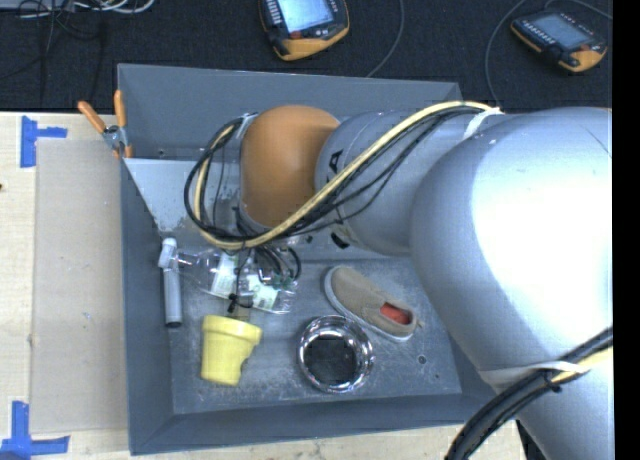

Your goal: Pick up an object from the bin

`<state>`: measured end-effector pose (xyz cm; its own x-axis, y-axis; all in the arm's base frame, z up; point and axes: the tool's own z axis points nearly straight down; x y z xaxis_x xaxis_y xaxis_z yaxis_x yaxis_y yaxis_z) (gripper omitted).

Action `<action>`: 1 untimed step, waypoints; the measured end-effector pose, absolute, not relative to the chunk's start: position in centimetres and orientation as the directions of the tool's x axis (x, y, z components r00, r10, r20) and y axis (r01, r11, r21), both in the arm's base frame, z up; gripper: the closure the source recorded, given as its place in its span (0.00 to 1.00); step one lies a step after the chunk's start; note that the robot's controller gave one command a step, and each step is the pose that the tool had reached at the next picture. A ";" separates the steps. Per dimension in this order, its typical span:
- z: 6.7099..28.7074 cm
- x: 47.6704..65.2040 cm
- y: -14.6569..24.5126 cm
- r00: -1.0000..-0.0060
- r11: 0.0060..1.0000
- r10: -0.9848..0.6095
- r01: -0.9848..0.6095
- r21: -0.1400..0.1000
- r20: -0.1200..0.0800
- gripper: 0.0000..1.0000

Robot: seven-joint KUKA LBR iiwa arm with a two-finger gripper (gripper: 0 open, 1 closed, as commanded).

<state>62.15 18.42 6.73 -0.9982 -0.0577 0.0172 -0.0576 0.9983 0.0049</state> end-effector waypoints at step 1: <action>6.9 62.2 18.1 -0.998 0.999 -0.053 -0.053 0.002 0.017 0.00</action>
Offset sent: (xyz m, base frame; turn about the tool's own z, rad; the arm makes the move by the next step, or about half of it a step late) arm 0.0000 0.0000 0.0000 0.0000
